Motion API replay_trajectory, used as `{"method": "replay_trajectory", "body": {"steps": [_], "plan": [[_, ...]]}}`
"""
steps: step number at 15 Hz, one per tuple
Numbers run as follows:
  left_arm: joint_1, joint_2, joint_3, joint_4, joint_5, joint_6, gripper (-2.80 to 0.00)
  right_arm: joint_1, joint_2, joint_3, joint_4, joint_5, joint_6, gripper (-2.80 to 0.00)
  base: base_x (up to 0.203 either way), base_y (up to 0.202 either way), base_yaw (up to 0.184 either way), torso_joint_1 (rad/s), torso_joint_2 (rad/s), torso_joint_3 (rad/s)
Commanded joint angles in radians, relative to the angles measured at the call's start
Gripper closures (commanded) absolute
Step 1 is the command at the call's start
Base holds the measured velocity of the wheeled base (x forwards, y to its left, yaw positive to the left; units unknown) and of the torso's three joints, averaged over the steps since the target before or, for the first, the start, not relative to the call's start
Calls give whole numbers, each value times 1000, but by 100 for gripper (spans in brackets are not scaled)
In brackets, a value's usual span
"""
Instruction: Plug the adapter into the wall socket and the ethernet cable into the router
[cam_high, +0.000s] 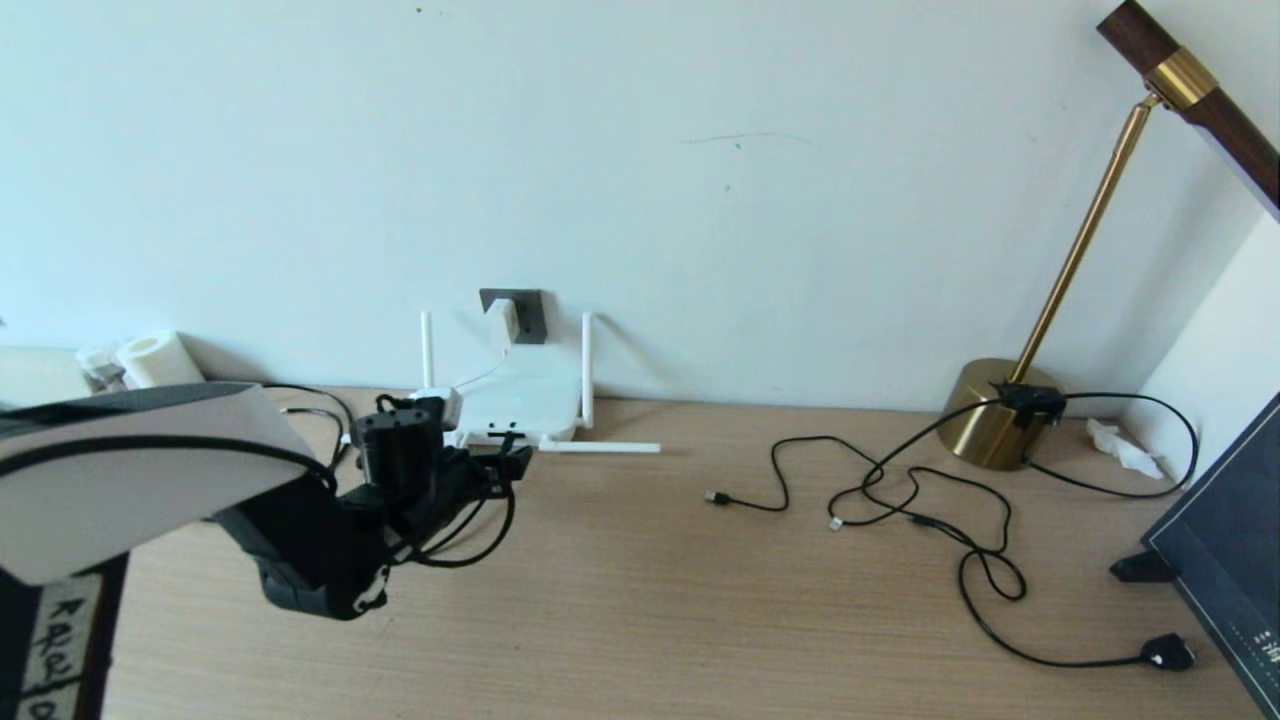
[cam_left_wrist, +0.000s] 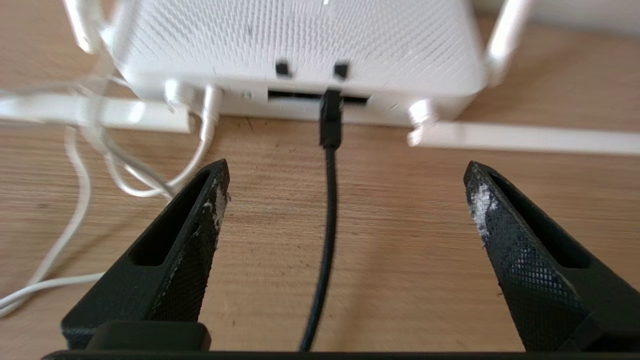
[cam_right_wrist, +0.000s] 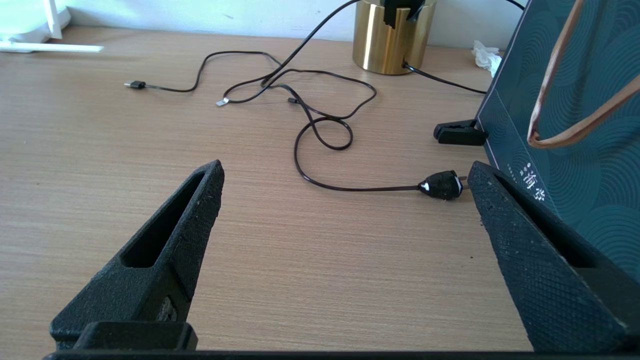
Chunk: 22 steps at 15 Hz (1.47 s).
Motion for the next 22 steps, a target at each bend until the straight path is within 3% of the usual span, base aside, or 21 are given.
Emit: {"method": "replay_trajectory", "body": {"steps": [1,2,3,4,8,11,14,18,20,22], "plan": [[-1,-147,73,-12,4,-3,-280,0,0,0,0,1,0,-280,0,0,0,0,0,0],[-1,-205,102,-14,5,-2,-280,0,1,0,0,1,0,-280,0,0,0,0,0,0],[-2,-272,132,-14,7,-2,-128,0,0,0,0,1,0,-280,0,0,0,0,0,0],[-2,-334,159,-12,10,-1,0,0,0,0,0,1,0,-280,0,0,0,0,0,0],[-2,-611,301,22,17,3,0,0,1,0,0,1,0,-280,0,0,0,0,0,0],[-2,-905,372,153,37,13,0,0,0,0,0,1,0,-280,0,0,0,0,0,0],[-2,-1277,392,462,99,25,0,0,1,0,0,1,0,-280,0,0,0,0,0,0],[34,-1762,436,992,168,32,0,0,1,0,0,1,0,-280,0,0,0,0,0,0],[57,-1916,573,1121,54,37,0,0,0,0,0,1,0,-280,0,0,0,0,0,0],[68,-1951,773,1135,-34,85,0,0,0,0,0,1,-1,-280,0,0,0,0,0,0]]}}
